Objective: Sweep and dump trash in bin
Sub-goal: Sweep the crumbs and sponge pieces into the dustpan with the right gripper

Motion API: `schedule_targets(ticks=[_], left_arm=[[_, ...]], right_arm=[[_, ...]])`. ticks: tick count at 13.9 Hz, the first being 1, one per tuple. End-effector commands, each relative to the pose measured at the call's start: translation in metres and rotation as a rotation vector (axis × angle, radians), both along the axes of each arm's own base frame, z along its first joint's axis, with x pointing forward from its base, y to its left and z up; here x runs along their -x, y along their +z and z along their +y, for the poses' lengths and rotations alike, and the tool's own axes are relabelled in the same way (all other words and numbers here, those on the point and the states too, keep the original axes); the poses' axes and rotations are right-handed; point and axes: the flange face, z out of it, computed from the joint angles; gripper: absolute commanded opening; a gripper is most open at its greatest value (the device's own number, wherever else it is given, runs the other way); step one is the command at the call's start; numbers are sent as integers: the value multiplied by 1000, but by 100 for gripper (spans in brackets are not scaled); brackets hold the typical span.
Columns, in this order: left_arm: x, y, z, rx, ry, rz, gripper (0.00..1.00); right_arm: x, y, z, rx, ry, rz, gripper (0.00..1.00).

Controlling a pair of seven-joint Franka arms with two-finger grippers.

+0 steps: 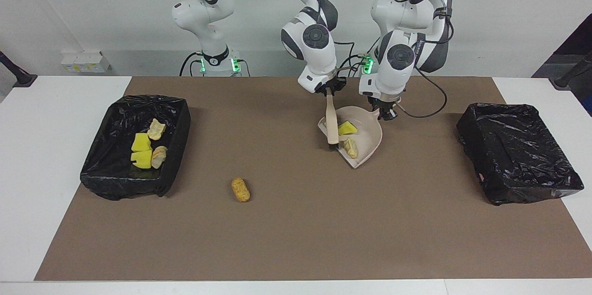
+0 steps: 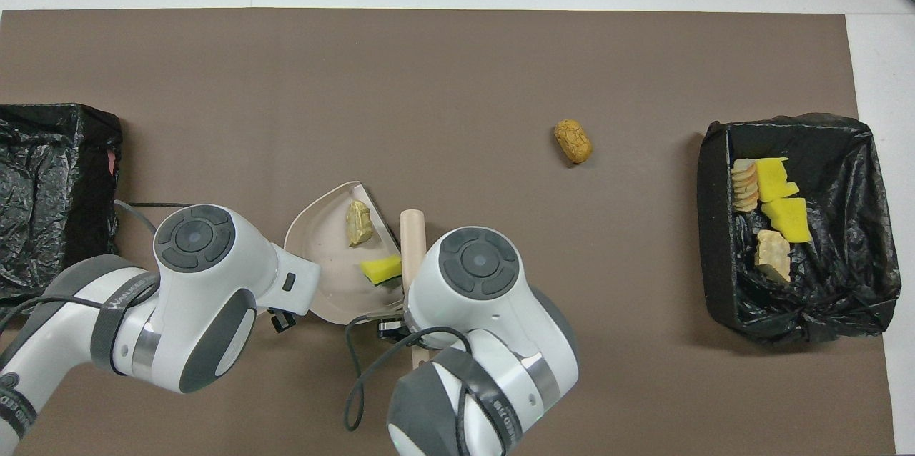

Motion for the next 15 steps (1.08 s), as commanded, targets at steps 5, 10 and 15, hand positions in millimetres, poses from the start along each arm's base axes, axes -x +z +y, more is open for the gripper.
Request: schedule_targets(ticks=[5,10,15], left_arm=[[-9,3,1,65,37,-17,0],[-9,3,0,62,43,-15,0],[-7,3,-2,60,44,-11,0]], right_arm=[[-41,2,-71,99,147,-91,0],[-139,0,-169,182,212,-198,0],[-227,8,-261,342,374,-245,0]])
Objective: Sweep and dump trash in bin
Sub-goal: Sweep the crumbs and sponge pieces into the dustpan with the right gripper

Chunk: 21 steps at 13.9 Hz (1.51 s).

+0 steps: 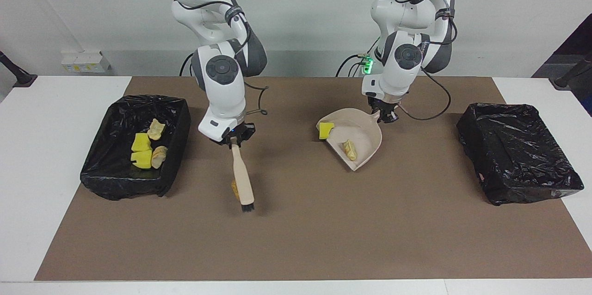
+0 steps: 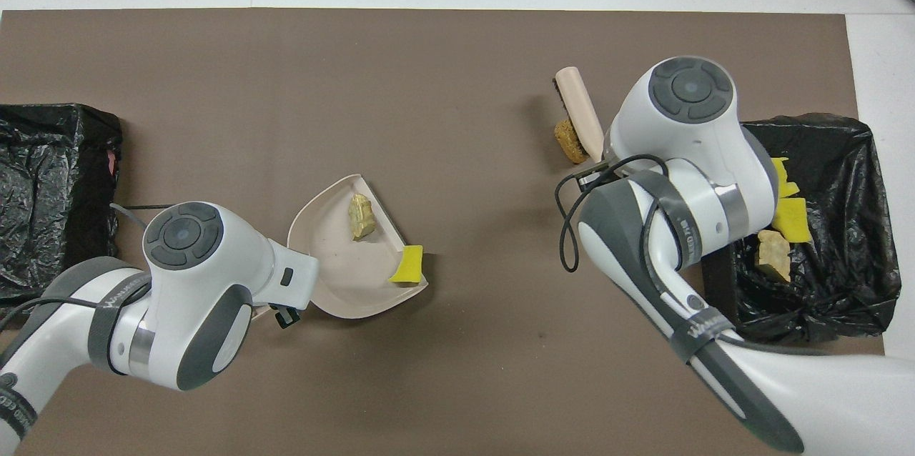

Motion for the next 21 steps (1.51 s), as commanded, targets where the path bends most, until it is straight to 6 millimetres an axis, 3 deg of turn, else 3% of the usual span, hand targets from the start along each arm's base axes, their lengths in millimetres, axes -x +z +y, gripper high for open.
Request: schedule_targets(ticks=[1,2,4,7,11,13,16,21], left_arm=[[-3,3,-3,15,2,-7,0],[-3,3,-3,15,2,-7,0],[-3,3,-4,14,0,-5,0],[-3,3,-4,15,0,-7,0],[-3,3,-3,15,2,-8,0],[-3,2,-3,15,0,-5,0],[4,1,-3,9,-11,9,0],[9,1,-3,-19,-30,46,0]], right_arm=[[-49,0,-30,57,84,8,0],[-59,-8,-43,83,92,8,0],[-70,-21,-46,111,107,7,0],[-65,-40,-28,85,114,44,0],[-25,-54,36,2,38,124,0],[-2,-59,79,-21,-5,153,0],[32,-56,133,-67,-55,184,0],[80,-48,189,-121,-67,232,0]])
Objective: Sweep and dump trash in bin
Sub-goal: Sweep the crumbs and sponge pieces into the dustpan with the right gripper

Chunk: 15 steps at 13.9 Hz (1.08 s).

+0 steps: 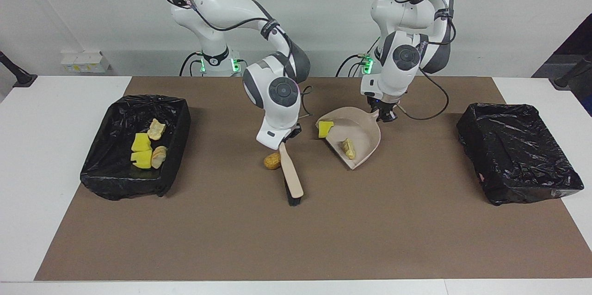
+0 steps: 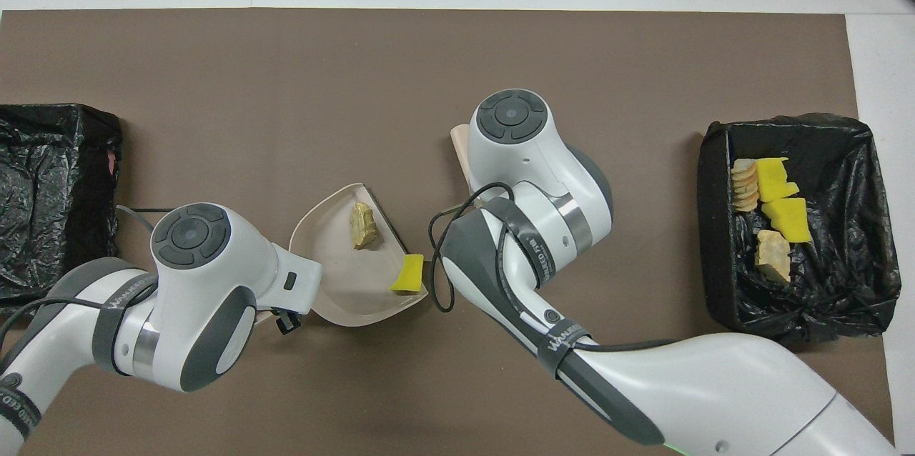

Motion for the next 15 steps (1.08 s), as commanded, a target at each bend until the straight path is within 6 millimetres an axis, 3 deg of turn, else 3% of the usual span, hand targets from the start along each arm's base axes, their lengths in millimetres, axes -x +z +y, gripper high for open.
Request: schedule_targets(ticks=[1,3,5,6,9,10,13,15], left_arm=[[4,4,-2,-5,-21,10,0],[5,4,-3,-15,-32,6,0],[5,4,-3,-16,-30,6,0],[4,5,-3,-15,-30,5,0],[4,6,-3,-15,-20,2,0],[4,6,-3,-15,-21,0,0],[7,5,-11,-31,-57,-9,0],[9,6,-11,-41,-67,-15,0]], right_arm=[[25,3,10,-27,-44,49,0],[26,10,13,-35,-79,63,0],[12,40,1,-54,-99,22,0],[7,58,-9,-63,-111,-2,0],[-6,96,-66,-50,-99,-27,0],[-10,97,-84,-47,-77,-22,0],[-7,66,-146,-47,-10,-29,0],[8,31,-155,-38,-4,-8,0]])
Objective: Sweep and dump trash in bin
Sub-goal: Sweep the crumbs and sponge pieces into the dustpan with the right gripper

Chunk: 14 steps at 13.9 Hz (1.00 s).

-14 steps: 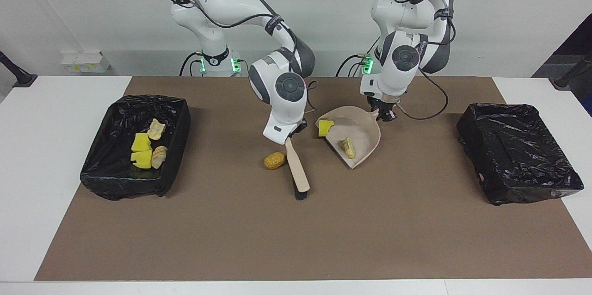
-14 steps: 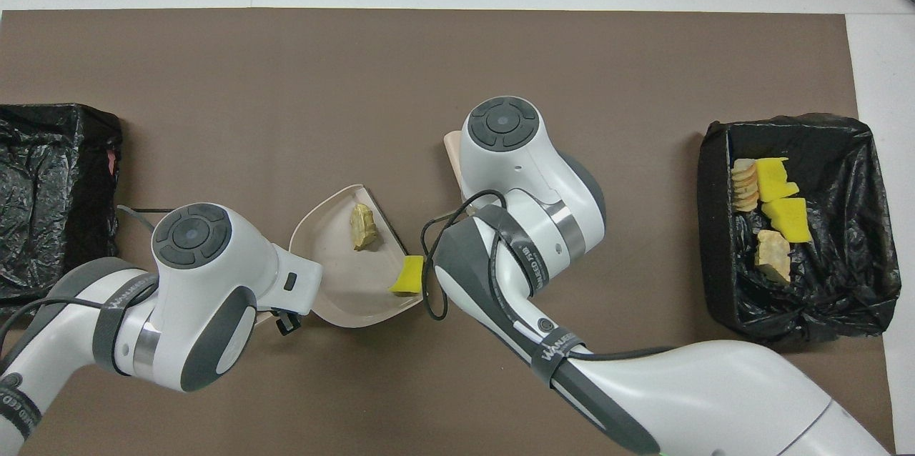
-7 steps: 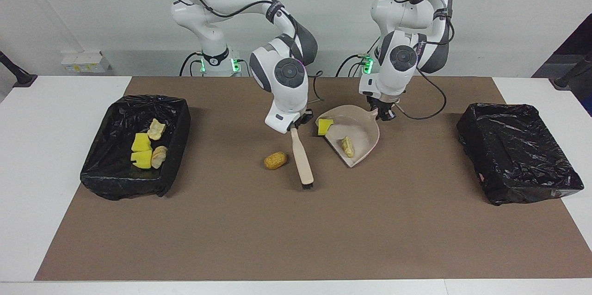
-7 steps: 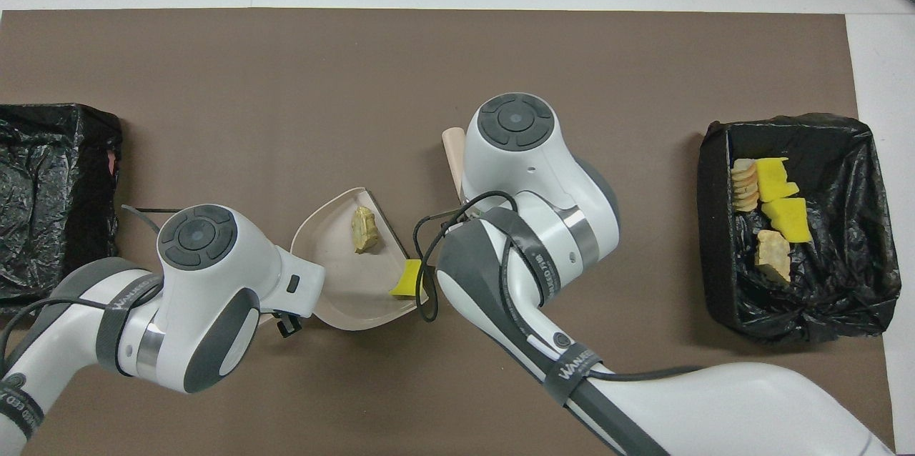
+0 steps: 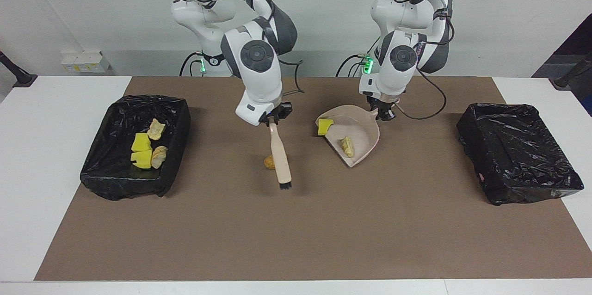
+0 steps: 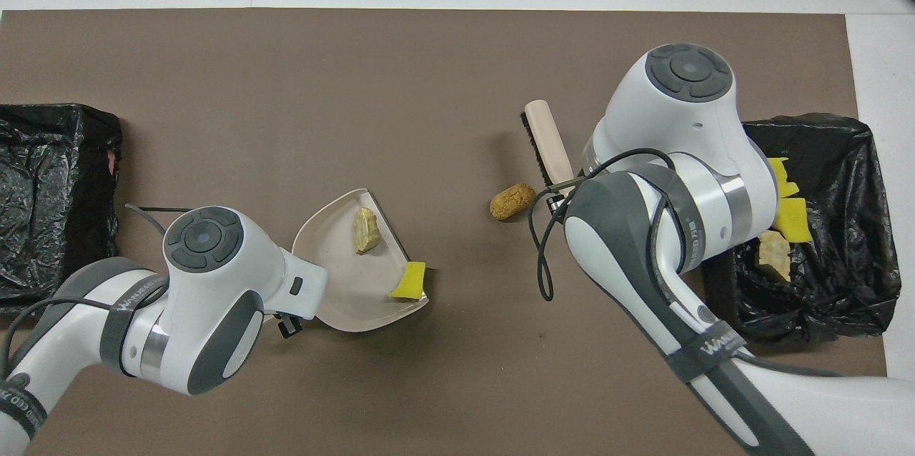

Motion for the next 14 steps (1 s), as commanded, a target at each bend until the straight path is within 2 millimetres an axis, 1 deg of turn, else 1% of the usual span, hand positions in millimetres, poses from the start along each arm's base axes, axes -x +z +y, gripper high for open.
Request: schedule_targets(ticks=[1,2,3,4,5,9,10,12,14], left_arm=[[4,7,-3,-16,-22,-12,0],[4,7,-3,-16,-23,-13,0],[4,7,-2,-15,-21,-16,0],[3,7,-2,-15,-19,-16,0],[3,7,-1,-15,-18,-16,0],[3,7,0,-14,-14,-14,0],[2,6,0,-15,-15,-14,0],[1,7,0,-11,-12,-21,0],[-1,8,0,-13,14,-29,0]], right_arm=[[29,-43,-3,17,36,2,0],[32,-57,2,18,31,15,0],[37,-70,16,30,19,34,0],[42,-71,36,31,2,22,0],[50,-69,58,24,2,19,0],[82,-69,119,-67,15,69,0],[92,-68,138,-79,17,68,0],[109,-66,167,-94,-2,70,0],[124,-60,192,-134,-21,78,0]])
